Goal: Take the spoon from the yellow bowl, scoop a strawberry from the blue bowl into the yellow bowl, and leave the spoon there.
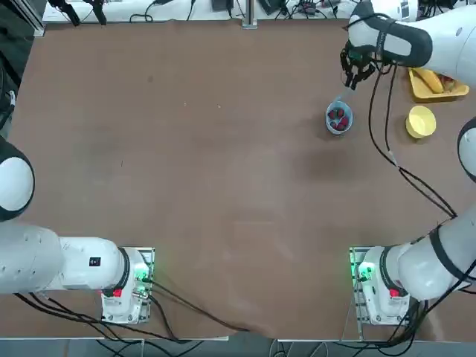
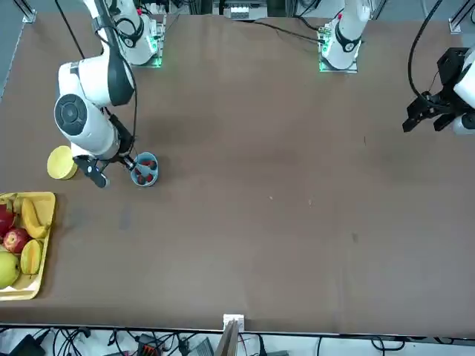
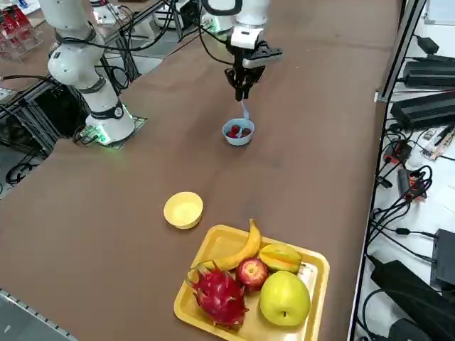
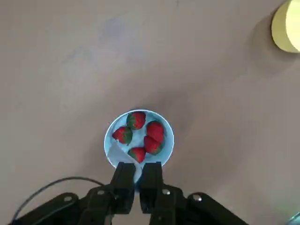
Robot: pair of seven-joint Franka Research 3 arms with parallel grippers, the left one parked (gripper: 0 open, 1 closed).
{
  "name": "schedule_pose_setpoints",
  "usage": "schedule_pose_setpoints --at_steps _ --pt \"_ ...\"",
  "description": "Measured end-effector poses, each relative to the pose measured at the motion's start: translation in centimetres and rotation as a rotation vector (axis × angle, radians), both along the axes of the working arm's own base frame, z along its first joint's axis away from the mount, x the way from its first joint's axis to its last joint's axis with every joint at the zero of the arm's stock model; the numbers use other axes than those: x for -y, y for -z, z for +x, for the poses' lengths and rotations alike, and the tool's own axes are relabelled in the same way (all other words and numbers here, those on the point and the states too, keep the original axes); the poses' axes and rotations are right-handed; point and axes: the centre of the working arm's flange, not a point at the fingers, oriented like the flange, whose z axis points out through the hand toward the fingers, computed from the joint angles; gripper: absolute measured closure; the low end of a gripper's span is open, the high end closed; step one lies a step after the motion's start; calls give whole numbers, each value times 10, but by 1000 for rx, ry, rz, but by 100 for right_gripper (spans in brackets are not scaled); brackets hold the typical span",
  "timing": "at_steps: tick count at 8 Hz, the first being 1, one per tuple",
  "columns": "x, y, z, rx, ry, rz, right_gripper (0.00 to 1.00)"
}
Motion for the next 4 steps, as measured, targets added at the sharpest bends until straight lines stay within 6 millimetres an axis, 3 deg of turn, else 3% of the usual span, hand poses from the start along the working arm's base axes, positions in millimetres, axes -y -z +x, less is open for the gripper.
schedule_pose_setpoints --at_steps 4 --pt "3 27 -8 23 114 29 89"
